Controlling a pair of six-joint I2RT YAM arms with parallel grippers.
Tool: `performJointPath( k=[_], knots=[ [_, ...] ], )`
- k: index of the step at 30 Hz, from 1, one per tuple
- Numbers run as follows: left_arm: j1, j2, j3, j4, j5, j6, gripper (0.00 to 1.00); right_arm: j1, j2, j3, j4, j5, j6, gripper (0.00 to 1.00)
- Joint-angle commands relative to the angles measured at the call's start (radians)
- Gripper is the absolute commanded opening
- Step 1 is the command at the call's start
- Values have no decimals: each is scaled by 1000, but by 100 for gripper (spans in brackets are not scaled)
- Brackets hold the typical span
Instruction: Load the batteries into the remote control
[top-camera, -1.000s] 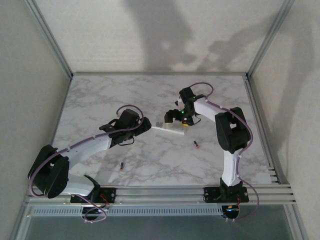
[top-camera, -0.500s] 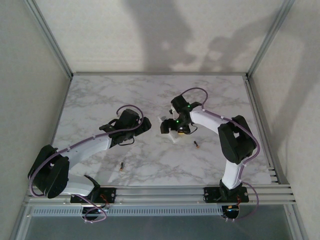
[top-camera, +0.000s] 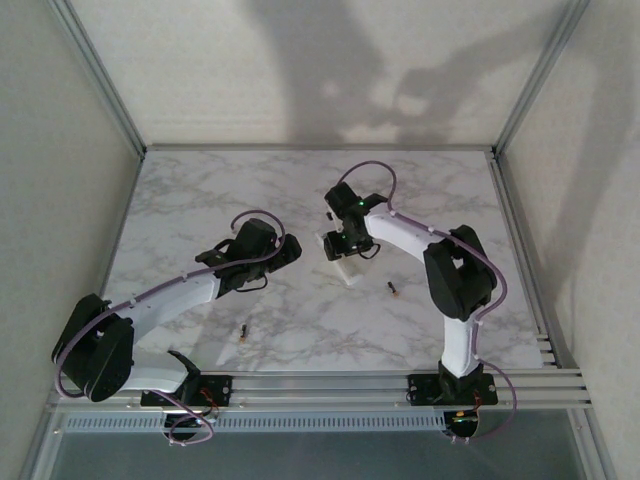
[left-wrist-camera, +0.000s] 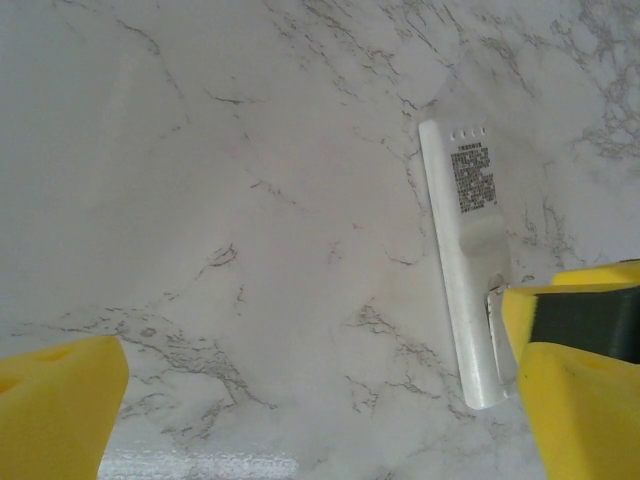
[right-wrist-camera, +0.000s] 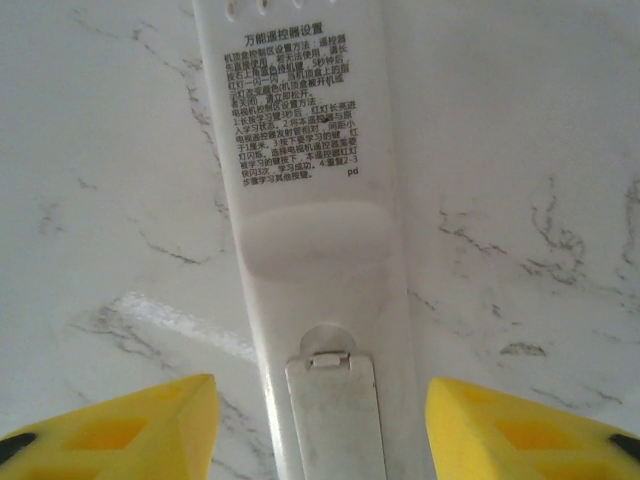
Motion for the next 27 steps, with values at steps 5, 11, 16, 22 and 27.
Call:
performJointPath(
  k=[5,11,16,22,27],
  knots=[
    [7,-20,-13,-10,-20,9,100,13,45,37,-48,14,-67,55],
    [7,-7,0,-12,-18,18,99,24,63,35,-48,28,-77,51],
    [9,-4,3,-16,-18,20,100,26,71,31,-48,34,-77,48],
    [9,-10,-2,-17,-18,20,100,30,80,35,-49,36,-79,40],
    [12,-18,-10,-15,-18,16,99,35,68,30,-50,58,-73,37]
  ],
)
